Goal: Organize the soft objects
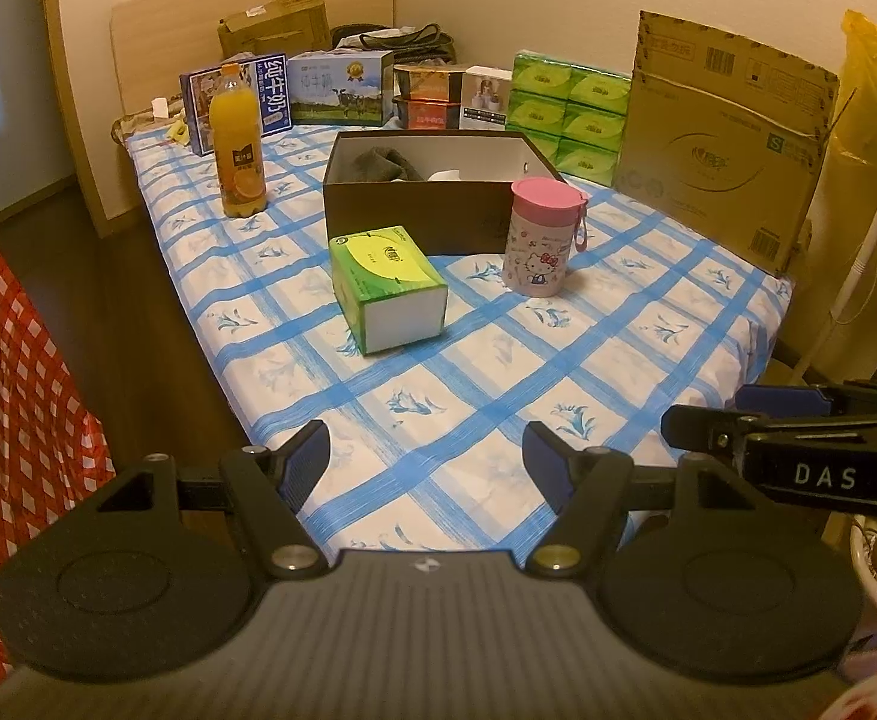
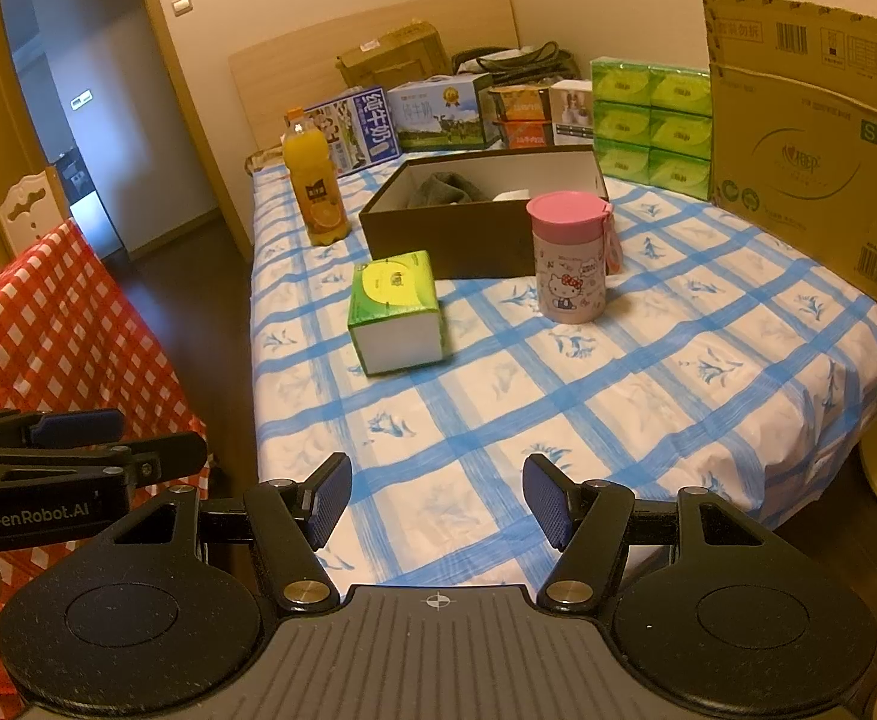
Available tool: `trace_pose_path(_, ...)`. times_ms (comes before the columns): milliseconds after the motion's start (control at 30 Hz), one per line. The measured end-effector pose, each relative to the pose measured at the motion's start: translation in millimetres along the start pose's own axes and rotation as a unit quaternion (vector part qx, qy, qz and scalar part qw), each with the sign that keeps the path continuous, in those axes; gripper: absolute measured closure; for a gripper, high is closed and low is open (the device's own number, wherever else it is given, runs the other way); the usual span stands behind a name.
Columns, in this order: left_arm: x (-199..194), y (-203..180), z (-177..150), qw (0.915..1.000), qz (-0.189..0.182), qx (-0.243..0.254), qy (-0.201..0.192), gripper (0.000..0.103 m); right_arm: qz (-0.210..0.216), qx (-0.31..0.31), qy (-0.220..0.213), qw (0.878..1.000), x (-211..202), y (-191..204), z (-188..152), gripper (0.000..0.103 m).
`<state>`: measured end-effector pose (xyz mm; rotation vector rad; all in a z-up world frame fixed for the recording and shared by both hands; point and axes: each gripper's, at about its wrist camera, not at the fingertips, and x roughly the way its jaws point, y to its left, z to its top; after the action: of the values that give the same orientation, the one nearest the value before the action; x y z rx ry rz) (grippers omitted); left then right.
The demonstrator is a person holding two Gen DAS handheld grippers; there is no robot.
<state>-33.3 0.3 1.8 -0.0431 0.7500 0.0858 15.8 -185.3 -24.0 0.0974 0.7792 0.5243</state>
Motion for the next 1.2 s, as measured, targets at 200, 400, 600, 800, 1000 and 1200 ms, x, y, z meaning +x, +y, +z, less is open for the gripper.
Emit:
trace_pose_path(200, 0.3, -0.9, -0.3, 1.0000, 0.000, 0.001, 0.000, 0.034, 0.000, 0.000, 0.000, 1.000, -0.2, -0.1, -0.1, 0.040)
trace_pose_path(400, 0.7, -1.3, 0.5, 1.0000, 0.000, 0.001, -0.001, 0.034, 0.000, 0.000, 0.000, 1.000, 0.0, -0.3, -0.2, 0.040)
trace_pose_path(600, 0.9, -2.7, 0.2, 1.0000, -0.001, 0.002, -0.001, 0.034, 0.000, 0.000, 0.000, 1.000, 0.0, -0.8, -0.3, 0.040)
trace_pose_path(800, 1.0, -3.4, 0.2, 1.0000, -0.001, 0.002, -0.001, 0.034, 0.001, 0.000, 0.000, 1.000, 0.3, -1.1, -0.2, 0.040)
trace_pose_path(1000, 1.3, -3.8, 0.6, 1.0000, -0.001, 0.002, -0.001, 0.034, 0.000, 0.000, 0.000, 1.000, 0.2, -1.3, -0.3, 0.040)
trace_pose_path(1200, 1.2, -3.8, 0.2, 1.0000, -0.001, 0.002, -0.002, 0.034, 0.001, 0.000, 0.000, 1.000, 0.7, -1.6, -0.2, 0.040)
